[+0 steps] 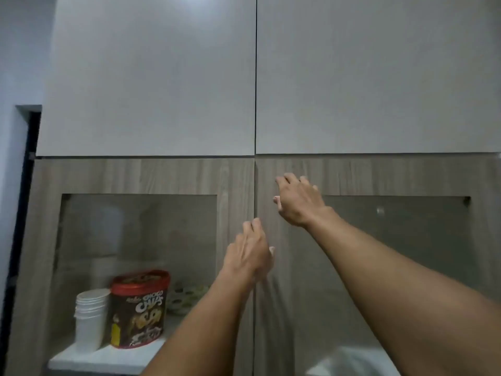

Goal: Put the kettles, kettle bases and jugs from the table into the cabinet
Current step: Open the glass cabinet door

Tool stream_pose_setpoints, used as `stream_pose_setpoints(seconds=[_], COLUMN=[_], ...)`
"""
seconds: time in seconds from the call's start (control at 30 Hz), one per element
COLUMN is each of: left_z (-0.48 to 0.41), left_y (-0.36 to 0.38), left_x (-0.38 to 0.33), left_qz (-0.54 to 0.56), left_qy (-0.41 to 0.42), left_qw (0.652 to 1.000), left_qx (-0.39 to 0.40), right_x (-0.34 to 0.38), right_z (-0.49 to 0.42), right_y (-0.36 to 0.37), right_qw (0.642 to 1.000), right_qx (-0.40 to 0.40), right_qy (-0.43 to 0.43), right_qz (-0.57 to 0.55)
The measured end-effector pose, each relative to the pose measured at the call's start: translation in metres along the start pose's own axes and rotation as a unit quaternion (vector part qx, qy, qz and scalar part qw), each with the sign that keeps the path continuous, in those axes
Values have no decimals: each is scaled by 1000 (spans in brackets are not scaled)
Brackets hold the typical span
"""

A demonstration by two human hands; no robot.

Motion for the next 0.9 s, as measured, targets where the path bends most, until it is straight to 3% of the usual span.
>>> stream_pose_setpoints(seconds=[0.3, 0.5, 0.67, 0.8, 0.9], left_z=[-59, -44, 9, 91, 137], left_y=[29, 27, 25, 13, 7], left_x=[26, 31, 24, -4, -25], left_qz=[59, 126, 212, 276, 316], left_qy=[13, -52, -27, 54, 85], left_qw=[992, 981, 976, 958, 943], left_qx=[-108, -138, -42, -61, -65], right_x=[16, 15, 25, 26, 26], right_z=[-80, -76, -34, 20, 70], right_y=[23, -2, -43, -94, -107], right_qw=[994, 990, 980, 959, 963], right_qx=[-100, -80, -160, -242, -227], right_qy=[14, 29, 60, 87, 116], right_qz=[-43, -113, -101, -120, -84])
Point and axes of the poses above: each hand's wrist, its own z-axis away from the middle knuckle, its own y-axis out of the palm, x = y × z, the point moved 5 cm from there along -z, towards the middle knuckle, and after that the axes turned 5 degrees about z, right-handed, at the moved point
